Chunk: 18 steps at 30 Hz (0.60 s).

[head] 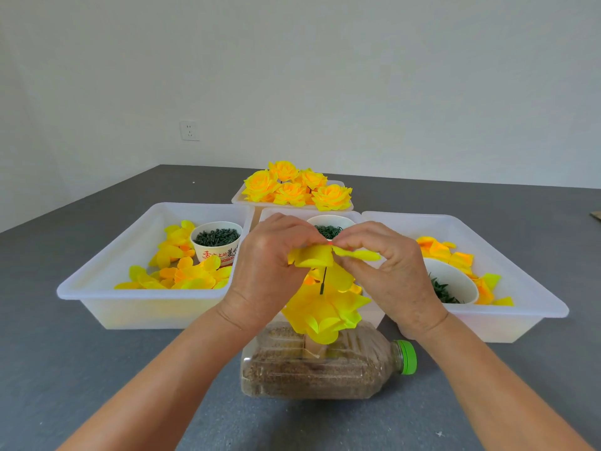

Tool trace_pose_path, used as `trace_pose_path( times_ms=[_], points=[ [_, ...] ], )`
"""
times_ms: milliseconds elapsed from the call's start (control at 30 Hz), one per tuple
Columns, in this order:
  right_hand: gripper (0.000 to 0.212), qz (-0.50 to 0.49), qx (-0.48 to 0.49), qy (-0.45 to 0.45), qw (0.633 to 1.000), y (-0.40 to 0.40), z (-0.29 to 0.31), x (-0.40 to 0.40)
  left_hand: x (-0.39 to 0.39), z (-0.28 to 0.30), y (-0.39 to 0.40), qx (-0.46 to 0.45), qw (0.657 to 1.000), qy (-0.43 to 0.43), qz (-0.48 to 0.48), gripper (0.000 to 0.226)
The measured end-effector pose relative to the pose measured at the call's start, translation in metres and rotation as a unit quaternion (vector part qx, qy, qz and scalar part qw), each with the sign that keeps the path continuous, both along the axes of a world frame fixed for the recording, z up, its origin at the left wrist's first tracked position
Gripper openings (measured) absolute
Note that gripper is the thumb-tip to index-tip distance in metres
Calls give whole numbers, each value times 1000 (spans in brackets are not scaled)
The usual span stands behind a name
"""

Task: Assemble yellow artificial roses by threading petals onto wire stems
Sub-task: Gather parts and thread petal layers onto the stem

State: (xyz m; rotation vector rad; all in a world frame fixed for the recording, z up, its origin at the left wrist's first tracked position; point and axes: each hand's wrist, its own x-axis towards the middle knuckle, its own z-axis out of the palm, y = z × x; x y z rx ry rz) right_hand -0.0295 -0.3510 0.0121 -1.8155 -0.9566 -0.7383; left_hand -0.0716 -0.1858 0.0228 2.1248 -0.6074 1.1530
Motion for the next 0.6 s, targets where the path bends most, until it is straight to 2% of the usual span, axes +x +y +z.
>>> trace_pose_path(
  times_ms=[67, 133, 200, 267, 400, 600],
  points=[
    [10, 51, 46, 122, 990, 1, 4, -1, -1, 5, -2, -102, 988, 107, -36, 12],
    [16, 115, 96, 223, 963, 2, 8, -1, 0, 11, -5, -196, 954, 213, -80, 13],
    [18, 146, 130, 278, 940, 3, 9, -1, 0, 14, -7, -274, 911, 275, -134, 13],
    [15, 144, 133, 295, 935, 3, 9, -1, 0, 15, -6, -314, 884, 306, -165, 14],
    [13, 137, 130, 309, 932, 1, 8, -1, 0, 13, -3, -343, 859, 336, -176, 13],
    [23, 154, 125, 256, 946, 1, 8, -5, -2, 12, 0, -305, 880, 321, -172, 13]
  ],
)
